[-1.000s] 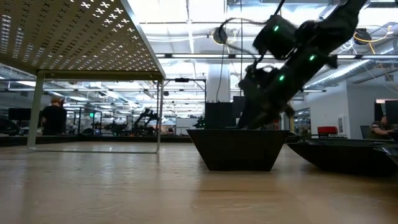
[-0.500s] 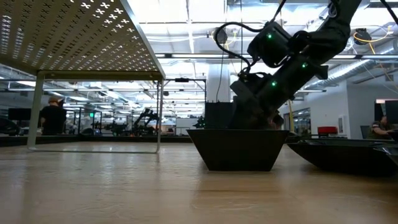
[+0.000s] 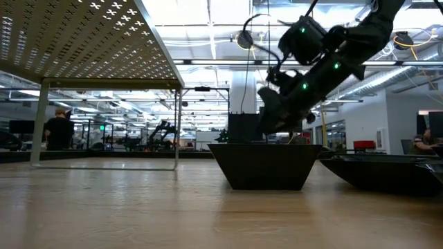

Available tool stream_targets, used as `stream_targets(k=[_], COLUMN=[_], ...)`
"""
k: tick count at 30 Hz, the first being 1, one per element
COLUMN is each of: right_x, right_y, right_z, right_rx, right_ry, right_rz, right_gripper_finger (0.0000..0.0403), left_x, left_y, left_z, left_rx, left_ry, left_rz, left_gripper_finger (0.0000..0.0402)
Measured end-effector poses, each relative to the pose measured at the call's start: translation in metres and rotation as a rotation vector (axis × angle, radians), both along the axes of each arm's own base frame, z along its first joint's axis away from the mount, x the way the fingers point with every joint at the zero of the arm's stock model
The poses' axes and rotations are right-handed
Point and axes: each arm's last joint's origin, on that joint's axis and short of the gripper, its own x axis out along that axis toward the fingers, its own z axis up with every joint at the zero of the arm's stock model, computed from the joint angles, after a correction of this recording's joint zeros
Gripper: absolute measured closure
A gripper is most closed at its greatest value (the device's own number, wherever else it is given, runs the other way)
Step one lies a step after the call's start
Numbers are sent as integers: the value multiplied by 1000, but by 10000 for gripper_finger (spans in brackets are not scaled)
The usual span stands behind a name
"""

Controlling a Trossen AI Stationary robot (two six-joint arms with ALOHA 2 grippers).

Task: Pick & Place Mini shaped plates
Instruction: Stack the distorted square plate on top of the other distorted square plate on the shelf

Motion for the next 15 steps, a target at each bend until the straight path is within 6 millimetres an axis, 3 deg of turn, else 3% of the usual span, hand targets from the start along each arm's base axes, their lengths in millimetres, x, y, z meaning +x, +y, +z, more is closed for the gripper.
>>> stream_targets(k=[5, 11, 15], right_x=[-9, -22, -19], right_y=[6, 14, 15], right_z=[12, 3, -1], right_rx=[80, 215, 236], right_ry=[-29, 83, 78], right_rz=[-56, -105, -89], right_gripper_finger=[218, 218, 218], left_x=[0, 0, 0], left_y=[0, 0, 0], left_z=[0, 0, 0], left_rx=[0, 0, 0], left_ry=[0, 0, 0], left_rz=[0, 0, 0], left_gripper_finger=[252, 252, 252])
